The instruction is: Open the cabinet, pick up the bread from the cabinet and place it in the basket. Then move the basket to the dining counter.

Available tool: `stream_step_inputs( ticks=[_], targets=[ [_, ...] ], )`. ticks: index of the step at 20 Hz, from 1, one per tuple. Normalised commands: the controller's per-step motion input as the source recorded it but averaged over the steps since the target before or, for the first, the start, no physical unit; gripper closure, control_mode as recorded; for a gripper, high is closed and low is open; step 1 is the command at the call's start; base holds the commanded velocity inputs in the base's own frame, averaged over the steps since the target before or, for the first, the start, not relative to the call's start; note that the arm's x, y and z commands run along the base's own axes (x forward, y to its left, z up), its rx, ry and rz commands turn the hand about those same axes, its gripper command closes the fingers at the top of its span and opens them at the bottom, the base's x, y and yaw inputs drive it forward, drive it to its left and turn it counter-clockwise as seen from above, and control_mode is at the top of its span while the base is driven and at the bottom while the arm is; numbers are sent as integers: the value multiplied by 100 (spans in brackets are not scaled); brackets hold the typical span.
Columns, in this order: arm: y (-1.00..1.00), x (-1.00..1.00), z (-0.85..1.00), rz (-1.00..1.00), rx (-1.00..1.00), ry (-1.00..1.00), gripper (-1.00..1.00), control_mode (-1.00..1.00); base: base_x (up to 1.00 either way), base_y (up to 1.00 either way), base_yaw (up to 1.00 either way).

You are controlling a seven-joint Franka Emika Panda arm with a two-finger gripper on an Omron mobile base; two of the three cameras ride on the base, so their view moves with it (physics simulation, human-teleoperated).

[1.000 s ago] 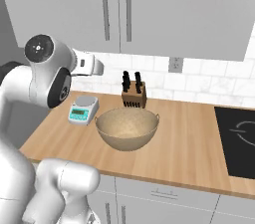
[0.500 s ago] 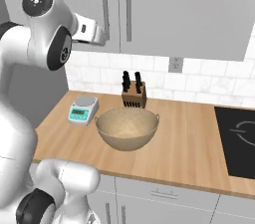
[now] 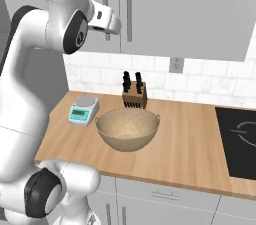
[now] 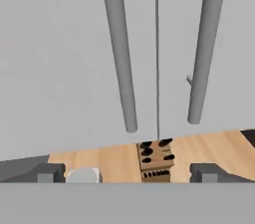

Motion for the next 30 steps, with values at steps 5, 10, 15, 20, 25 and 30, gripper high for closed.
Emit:
stream_step_inputs(
  ticks=[5,10,15,20,25,30],
  targets=[
    [-2,55,28,-2,10,0,-100,-100,0,0,0],
    [-3,40,5,0,11,-1,-100,-100,0,0,0],
    [0,29,-17,0,7,-9,-100,-100,0,0,0],
    [0,30,-12,0,6,-10,-100,-100,0,0,0],
    [-1,26,0,0,8,-5,-100,-100,0,0,0],
    [0,32,0,0,9,-1,-100,-100,0,0,0]
  ],
)
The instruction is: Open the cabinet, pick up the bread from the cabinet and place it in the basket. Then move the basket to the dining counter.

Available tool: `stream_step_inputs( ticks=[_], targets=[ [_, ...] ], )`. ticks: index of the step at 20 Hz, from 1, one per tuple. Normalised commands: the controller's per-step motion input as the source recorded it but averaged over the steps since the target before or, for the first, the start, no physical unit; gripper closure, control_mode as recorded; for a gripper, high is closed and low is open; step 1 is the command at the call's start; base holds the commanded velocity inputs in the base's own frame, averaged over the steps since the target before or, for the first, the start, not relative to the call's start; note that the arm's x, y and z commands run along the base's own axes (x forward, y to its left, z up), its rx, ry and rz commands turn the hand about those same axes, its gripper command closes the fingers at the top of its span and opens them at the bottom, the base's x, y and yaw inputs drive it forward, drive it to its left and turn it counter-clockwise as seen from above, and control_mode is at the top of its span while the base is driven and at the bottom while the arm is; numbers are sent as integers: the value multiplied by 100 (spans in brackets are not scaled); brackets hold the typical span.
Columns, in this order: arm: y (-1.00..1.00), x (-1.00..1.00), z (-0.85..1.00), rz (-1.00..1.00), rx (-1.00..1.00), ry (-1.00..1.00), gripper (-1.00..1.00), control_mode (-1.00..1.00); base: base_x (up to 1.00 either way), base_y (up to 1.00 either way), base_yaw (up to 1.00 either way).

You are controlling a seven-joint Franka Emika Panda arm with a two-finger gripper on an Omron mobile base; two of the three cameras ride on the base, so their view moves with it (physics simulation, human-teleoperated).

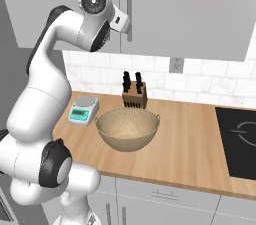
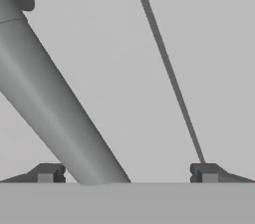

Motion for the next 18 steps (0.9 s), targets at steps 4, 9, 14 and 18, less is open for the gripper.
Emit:
stream_step_inputs(
  ticks=[4,9,14,18],
  targets=[
    [0,20,0,0,8,0,100,-100,0,0,0],
    [0,4,0,0,6,0,100,-100,0,0,0],
    [0,-10,2,0,2,0,100,-100,0,0,0],
    [0,-67,7,0,3,0,100,-100,0,0,0]
  ],
)
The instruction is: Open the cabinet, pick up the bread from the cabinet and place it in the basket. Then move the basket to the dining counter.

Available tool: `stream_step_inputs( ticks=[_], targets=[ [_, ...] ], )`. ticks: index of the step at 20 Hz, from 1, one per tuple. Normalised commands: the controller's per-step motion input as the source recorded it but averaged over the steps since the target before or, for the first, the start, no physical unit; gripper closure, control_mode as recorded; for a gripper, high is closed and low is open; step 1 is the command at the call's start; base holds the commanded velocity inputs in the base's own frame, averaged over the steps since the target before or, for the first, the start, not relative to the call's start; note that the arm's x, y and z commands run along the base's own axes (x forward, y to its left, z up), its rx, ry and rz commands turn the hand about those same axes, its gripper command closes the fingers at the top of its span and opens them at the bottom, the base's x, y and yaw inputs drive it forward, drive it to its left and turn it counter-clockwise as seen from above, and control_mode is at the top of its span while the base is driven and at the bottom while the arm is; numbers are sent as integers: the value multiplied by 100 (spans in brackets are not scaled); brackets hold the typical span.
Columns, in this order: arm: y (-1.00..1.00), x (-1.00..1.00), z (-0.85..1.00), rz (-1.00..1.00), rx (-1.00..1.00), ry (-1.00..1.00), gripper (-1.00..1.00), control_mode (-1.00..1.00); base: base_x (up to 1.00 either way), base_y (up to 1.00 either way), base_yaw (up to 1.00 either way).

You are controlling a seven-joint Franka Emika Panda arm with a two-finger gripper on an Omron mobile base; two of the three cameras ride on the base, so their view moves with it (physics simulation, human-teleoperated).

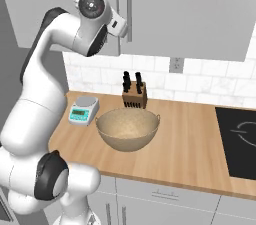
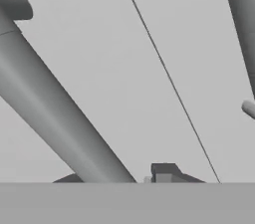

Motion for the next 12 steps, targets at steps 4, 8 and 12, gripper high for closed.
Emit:
stream_step_inputs(
  ticks=[4,8,12],
  targets=[
    [0,-100,10,0,3,-1,100,-100,0,0,0],
    [0,-100,21,0,3,0,100,-100,0,0,0],
    [0,-100,28,0,2,0,100,-100,0,0,0]
  ],
)
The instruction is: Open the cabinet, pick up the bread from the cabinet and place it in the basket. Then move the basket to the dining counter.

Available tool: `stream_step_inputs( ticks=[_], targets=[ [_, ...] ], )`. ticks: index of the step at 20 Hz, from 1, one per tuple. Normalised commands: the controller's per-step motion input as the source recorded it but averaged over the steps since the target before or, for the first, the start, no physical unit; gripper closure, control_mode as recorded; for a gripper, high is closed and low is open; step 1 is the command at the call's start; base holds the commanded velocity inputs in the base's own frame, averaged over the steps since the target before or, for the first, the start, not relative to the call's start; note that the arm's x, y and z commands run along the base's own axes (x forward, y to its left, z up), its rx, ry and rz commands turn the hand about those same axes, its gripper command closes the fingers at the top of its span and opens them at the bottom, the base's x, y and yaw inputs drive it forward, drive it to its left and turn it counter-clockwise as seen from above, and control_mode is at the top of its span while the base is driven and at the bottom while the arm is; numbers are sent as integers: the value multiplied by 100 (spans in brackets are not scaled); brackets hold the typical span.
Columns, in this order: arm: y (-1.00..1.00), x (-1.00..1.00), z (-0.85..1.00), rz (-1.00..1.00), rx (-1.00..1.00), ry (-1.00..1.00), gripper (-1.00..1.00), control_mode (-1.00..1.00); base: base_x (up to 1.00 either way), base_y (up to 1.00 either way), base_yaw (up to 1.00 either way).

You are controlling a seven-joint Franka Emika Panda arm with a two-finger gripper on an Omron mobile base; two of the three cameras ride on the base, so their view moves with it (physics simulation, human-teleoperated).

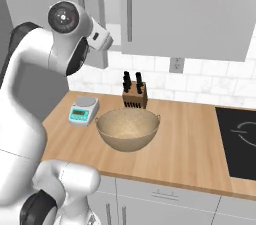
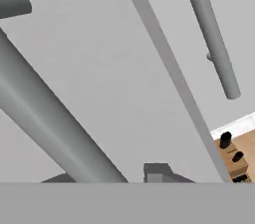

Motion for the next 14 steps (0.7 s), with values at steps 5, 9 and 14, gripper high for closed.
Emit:
stream_step_inputs(
  ticks=[5,9,14],
  targets=[
    [1,-100,23,-1,0,1,100,-100,0,0,0],
    [8,-100,13,-5,1,4,100,-100,0,0,0],
    [14,-100,9,-6,1,1,100,-100,0,0,0]
  ],
)
